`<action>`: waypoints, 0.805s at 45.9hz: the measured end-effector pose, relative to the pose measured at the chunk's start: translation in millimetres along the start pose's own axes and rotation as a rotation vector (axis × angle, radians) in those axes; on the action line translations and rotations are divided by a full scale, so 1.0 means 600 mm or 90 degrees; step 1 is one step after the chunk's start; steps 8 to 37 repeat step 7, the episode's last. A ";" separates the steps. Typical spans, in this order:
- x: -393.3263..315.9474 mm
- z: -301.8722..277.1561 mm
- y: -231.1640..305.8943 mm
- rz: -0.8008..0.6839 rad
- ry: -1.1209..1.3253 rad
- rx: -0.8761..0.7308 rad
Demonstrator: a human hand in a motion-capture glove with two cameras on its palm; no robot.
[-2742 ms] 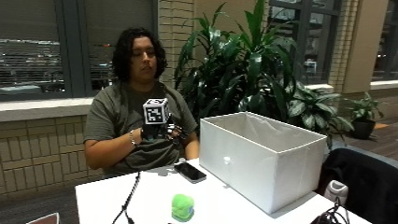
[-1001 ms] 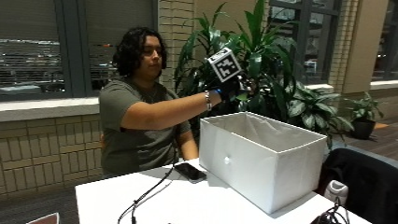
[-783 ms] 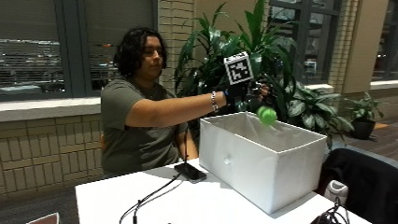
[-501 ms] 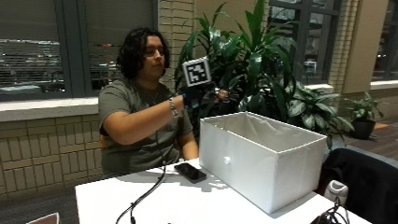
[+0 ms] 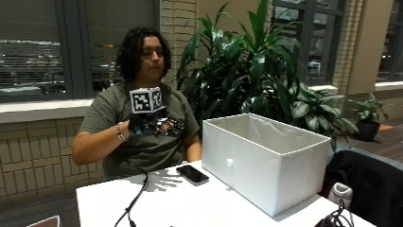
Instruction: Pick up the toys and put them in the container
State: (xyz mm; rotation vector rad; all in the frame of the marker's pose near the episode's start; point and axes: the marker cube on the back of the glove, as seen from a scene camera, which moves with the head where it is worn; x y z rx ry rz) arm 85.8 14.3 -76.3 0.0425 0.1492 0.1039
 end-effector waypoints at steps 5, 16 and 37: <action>0.004 0.003 0.011 0.004 -0.007 0.003; 0.007 0.003 0.012 0.006 -0.009 0.003; 0.007 0.003 0.012 0.006 -0.009 0.003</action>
